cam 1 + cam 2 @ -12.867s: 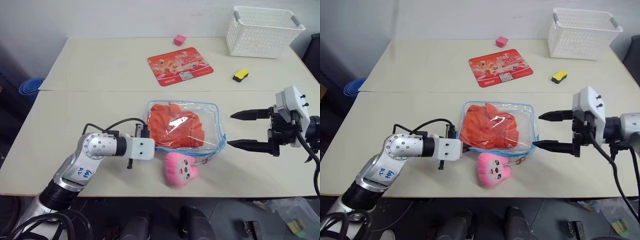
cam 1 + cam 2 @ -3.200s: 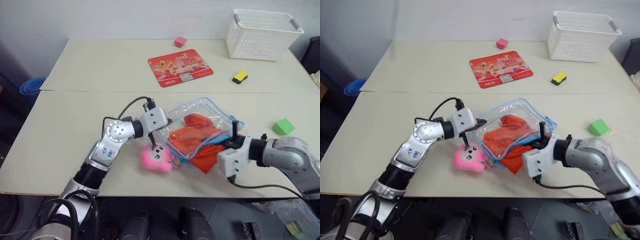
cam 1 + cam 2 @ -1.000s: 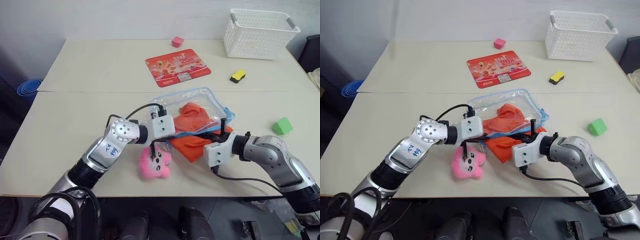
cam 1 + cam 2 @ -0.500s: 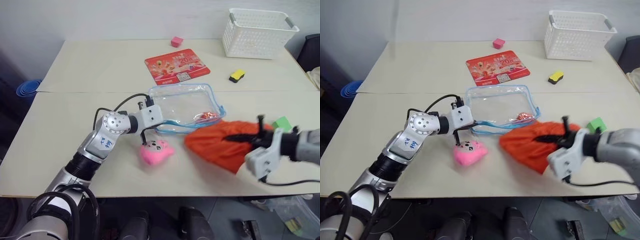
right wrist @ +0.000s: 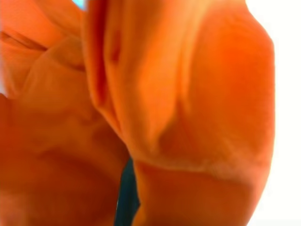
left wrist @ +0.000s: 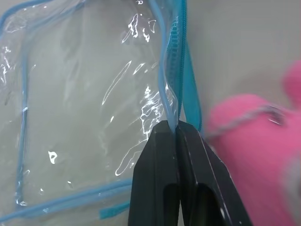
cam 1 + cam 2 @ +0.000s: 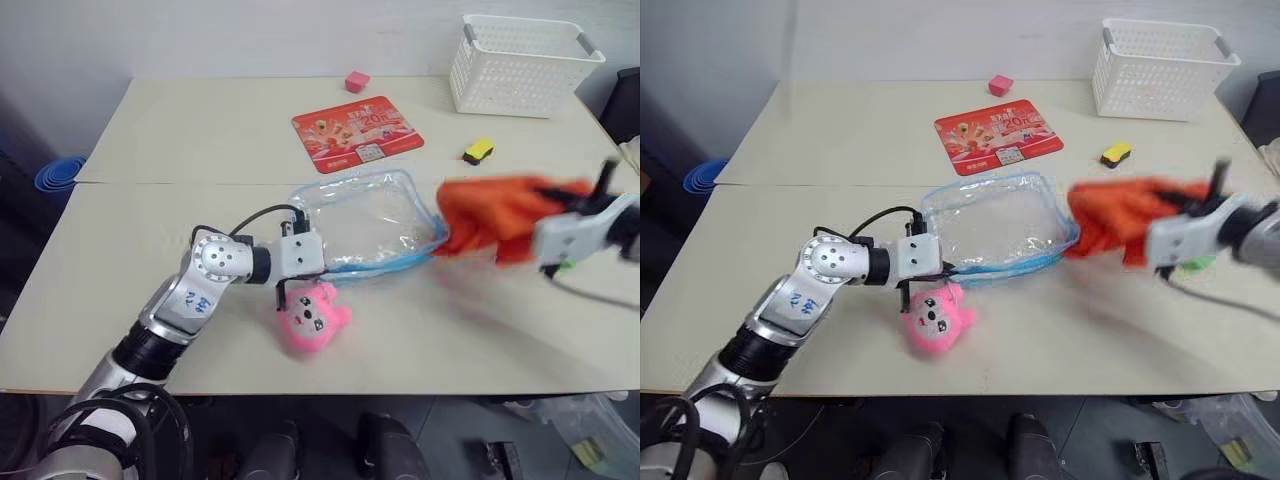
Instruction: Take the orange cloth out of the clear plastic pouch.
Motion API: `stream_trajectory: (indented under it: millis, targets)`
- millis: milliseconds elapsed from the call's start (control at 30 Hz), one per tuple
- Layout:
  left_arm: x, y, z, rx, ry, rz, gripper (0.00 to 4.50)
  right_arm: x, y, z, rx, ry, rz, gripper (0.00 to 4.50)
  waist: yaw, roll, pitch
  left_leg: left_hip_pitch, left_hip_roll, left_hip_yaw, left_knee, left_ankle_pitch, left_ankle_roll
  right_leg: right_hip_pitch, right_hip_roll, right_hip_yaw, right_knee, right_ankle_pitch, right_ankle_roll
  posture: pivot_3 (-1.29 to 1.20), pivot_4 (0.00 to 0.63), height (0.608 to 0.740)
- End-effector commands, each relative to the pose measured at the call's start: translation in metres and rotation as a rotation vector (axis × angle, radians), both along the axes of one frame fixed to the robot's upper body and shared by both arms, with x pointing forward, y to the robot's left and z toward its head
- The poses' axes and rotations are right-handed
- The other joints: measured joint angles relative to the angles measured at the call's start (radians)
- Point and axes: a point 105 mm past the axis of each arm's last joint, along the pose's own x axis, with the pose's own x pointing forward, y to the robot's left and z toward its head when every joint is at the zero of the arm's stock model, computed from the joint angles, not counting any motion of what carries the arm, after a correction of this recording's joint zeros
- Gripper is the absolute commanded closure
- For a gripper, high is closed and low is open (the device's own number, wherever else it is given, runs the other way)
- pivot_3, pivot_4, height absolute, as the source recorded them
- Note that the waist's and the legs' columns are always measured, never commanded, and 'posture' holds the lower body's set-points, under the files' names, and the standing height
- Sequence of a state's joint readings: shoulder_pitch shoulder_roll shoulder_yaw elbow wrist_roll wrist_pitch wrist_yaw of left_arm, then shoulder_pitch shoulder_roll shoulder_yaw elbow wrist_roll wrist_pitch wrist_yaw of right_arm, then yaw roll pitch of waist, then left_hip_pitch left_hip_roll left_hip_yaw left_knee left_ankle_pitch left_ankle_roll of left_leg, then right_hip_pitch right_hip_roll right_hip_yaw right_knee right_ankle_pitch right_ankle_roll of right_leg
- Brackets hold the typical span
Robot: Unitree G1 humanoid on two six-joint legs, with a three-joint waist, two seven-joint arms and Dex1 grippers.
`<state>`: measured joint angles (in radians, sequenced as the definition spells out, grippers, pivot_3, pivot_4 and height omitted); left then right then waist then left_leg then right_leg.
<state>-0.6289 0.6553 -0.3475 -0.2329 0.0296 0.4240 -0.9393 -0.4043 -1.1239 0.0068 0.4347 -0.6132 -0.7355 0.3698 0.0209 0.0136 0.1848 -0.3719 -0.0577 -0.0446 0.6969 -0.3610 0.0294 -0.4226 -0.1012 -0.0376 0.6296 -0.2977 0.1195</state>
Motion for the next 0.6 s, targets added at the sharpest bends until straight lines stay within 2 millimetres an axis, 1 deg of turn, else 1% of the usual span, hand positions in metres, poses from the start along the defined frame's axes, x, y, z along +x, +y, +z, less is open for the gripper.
stream_trajectory:
  millis: [33, 67, 100, 200, 267, 333, 367, 400, 433, 467, 500, 533, 567, 600]
  targets:
    - [-0.011, 0.014, 0.007, 0.08, -0.043, -0.047, 4.47, 0.007, -0.02, 0.053, -0.03, -0.293, -0.09, 4.5, -0.003, 0.004, 0.001, -0.001, -0.001, 0.004, 0.0, 0.0, 0.001, -0.004, 0.0, 0.001, 0.003, 0.0, 0.0, 0.0, 0.15, 0.74]
    - [-0.013, 0.02, 0.004, 0.113, -0.038, -0.053, 4.47, 0.009, -0.028, 0.068, 0.031, -0.356, -0.14, 4.5, -0.006, 0.005, 0.001, -0.001, -0.002, 0.007, 0.0, 0.001, 0.001, -0.006, -0.001, 0.001, 0.006, 0.0, 0.0, 0.0, 0.15, 0.74]
    - [-0.015, 0.024, 0.002, 0.131, -0.032, -0.056, 4.47, 0.009, -0.033, 0.077, 0.079, -0.39, -0.171, 4.5, -0.012, 0.005, 0.001, -0.001, -0.001, 0.008, 0.0, 0.001, 0.001, -0.007, 0.0, 0.001, 0.007, 0.0, 0.0, 0.0, 0.15, 0.74]
    - [-0.016, 0.031, -0.004, 0.143, -0.011, -0.051, 4.47, 0.01, -0.039, 0.099, 0.094, -0.46, -0.187, 4.5, -0.026, 0.005, 0.001, 0.001, 0.001, 0.009, -0.001, 0.001, 0.0, -0.006, 0.001, 0.002, 0.007, 0.0, 0.0, 0.0, 0.15, 0.74]
    - [-0.015, 0.032, -0.005, 0.147, -0.013, -0.045, 4.47, 0.012, -0.044, 0.127, 0.129, -0.535, -0.207, 4.5, -0.028, 0.005, 0.001, 0.001, 0.001, 0.009, -0.001, 0.001, 0.0, -0.006, 0.001, 0.007, 0.007, 0.0, 0.0, 0.0, 0.15, 0.74]
    - [-0.014, 0.029, -0.004, 0.132, -0.016, -0.053, 4.47, 0.012, -0.048, 0.155, 0.029, -0.634, -0.226, 4.5, -0.029, 0.005, 0.001, 0.001, 0.001, 0.01, -0.002, 0.001, 0.0, -0.006, 0.002, 0.011, 0.006, 0.0, 0.0, 0.0, 0.15, 0.74]
    - [-0.014, 0.026, -0.003, 0.12, -0.017, -0.058, 4.47, 0.01, -0.046, 0.165, -0.035, -0.683, -0.215, 4.5, -0.028, 0.006, 0.001, 0.002, 0.001, 0.011, -0.002, 0.001, 0.0, -0.007, 0.002, 0.012, 0.006, 0.0, 0.0, 0.0, 0.15, 0.74]
    - [-0.014, 0.022, -0.002, 0.105, -0.015, -0.064, 4.47, 0.01, -0.044, 0.17, -0.064, -0.711, -0.191, 4.5, -0.025, 0.006, 0.001, 0.001, 0.001, 0.012, -0.003, 0.001, 0.0, -0.009, 0.002, 0.014, 0.007, 0.0, 0.0, 0.0, 0.15, 0.74]
    - [-0.015, 0.019, 0.0, 0.088, -0.01, -0.068, 4.47, 0.011, -0.039, 0.168, -0.068, -0.707, -0.157, 4.5, -0.023, 0.006, 0.001, 0.001, 0.001, 0.014, -0.004, 0.001, 0.001, -0.01, 0.002, 0.015, 0.007, 0.0, 0.0, 0.0, 0.15, 0.74]
    - [-0.015, 0.016, 0.002, 0.068, -0.002, -0.072, 4.47, 0.013, -0.03, 0.157, -0.064, -0.666, -0.101, 4.5, -0.021, 0.006, 0.001, 0.001, 0.001, 0.013, -0.004, 0.001, 0.0, -0.011, 0.002, 0.015, 0.007, 0.0, 0.0, 0.0, 0.15, 0.74]
    - [-0.016, 0.013, 0.004, 0.05, 0.003, -0.081, 4.47, 0.016, -0.02, 0.139, -0.065, -0.592, -0.047, 4.5, -0.022, 0.004, 0.0, 0.001, 0.001, 0.013, -0.005, 0.001, 0.0, -0.01, 0.002, 0.015, 0.006, 0.0, 0.0, 0.0, 0.15, 0.74]
    - [-0.018, 0.012, 0.006, 0.034, 0.009, -0.09, 4.47, 0.017, -0.012, 0.116, -0.074, -0.512, -0.005, 4.5, -0.022, 0.001, -0.001, 0.001, 0.001, 0.013, -0.005, 0.001, 0.0, -0.01, 0.002, 0.015, 0.006, 0.0, 0.0, 0.0, 0.15, 0.74]
    - [-0.019, 0.011, 0.008, 0.023, 0.013, -0.098, 4.47, 0.017, -0.007, 0.098, -0.073, -0.452, 0.015, 4.5, -0.023, -0.002, -0.002, 0.001, 0.001, 0.013, -0.005, 0.001, 0.001, -0.01, 0.002, 0.015, 0.006, 0.0, 0.0, 0.0, 0.15, 0.74]
    - [-0.021, 0.01, 0.01, 0.013, 0.017, -0.11, 4.47, 0.018, -0.006, 0.077, -0.033, -0.379, 0.011, 4.5, -0.026, -0.003, -0.002, 0.001, 0.002, 0.013, -0.005, 0.0, 0.001, -0.009, 0.002, 0.014, 0.006, 0.0, 0.0, 0.0, 0.15, 0.74]
